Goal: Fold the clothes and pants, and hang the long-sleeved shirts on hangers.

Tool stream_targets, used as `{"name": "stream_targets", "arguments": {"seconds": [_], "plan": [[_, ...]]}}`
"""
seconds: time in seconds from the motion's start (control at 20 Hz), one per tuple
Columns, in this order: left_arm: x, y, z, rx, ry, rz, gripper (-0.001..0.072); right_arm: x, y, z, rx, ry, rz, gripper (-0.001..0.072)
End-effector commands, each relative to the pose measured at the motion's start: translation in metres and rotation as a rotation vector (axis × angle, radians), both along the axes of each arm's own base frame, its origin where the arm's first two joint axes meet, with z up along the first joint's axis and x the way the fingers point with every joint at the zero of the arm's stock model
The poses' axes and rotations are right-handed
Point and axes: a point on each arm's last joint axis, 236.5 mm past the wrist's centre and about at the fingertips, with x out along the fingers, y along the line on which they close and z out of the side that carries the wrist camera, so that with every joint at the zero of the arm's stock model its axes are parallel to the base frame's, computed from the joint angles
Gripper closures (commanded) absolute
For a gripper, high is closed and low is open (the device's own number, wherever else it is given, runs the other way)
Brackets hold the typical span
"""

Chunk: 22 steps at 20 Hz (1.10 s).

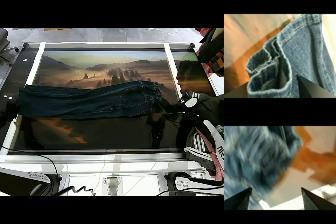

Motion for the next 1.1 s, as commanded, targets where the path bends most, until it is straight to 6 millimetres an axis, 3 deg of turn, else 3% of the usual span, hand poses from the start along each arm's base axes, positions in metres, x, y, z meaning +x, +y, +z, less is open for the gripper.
{"name": "stream_targets", "arguments": {"seconds": [0.0,0.15,0.2,0.3,0.4,0.45,0.55,0.65,0.75,0.85,0.9,1.0,1.05], "plan": [[0.005,-0.003,0.002,0.012,-0.004,-0.007,0.0222,0.047,-0.018,-0.001,0.061,-0.162,-0.241,0.0023],[0.006,-0.005,0.002,0.012,-0.004,-0.012,0.0222,0.053,-0.029,-0.021,0.056,-0.153,-0.313,0.0041],[0.007,-0.006,0.002,0.011,-0.005,-0.013,0.0229,0.05,-0.027,-0.03,0.067,-0.128,-0.315,0.0164],[0.008,-0.009,0.002,0.011,-0.005,-0.019,0.0435,0.05,-0.03,-0.039,0.053,-0.121,-0.32,0.0471],[0.01,-0.011,0.002,0.011,-0.005,-0.025,0.0595,0.057,-0.037,-0.033,0.009,-0.16,-0.299,0.0636],[0.011,-0.013,0.004,0.01,-0.009,-0.031,0.0677,0.063,-0.037,-0.026,-0.024,-0.187,-0.247,0.0659],[0.018,-0.016,0.019,0.019,-0.04,-0.058,0.0678,0.077,-0.04,0.0,-0.097,-0.259,-0.145,0.0668],[0.031,-0.018,0.052,0.045,-0.102,-0.101,0.0679,0.089,-0.052,0.039,-0.161,-0.345,-0.117,0.0668],[0.044,-0.016,0.098,0.102,-0.175,-0.133,0.068,0.091,-0.073,0.085,-0.222,-0.431,-0.118,0.0668],[0.051,-0.017,0.141,0.173,-0.227,-0.151,0.068,0.077,-0.093,0.122,-0.284,-0.469,-0.098,0.0669],[0.05,-0.022,0.152,0.205,-0.227,-0.17,0.068,0.064,-0.097,0.129,-0.309,-0.45,-0.062,0.0669],[0.042,-0.041,0.145,0.244,-0.136,-0.255,0.0681,0.03,-0.098,0.123,-0.341,-0.336,0.045,0.0669],[0.033,-0.056,0.124,0.244,-0.039,-0.331,0.0681,0.008,-0.098,0.111,-0.355,-0.247,0.111,0.0669]]}}
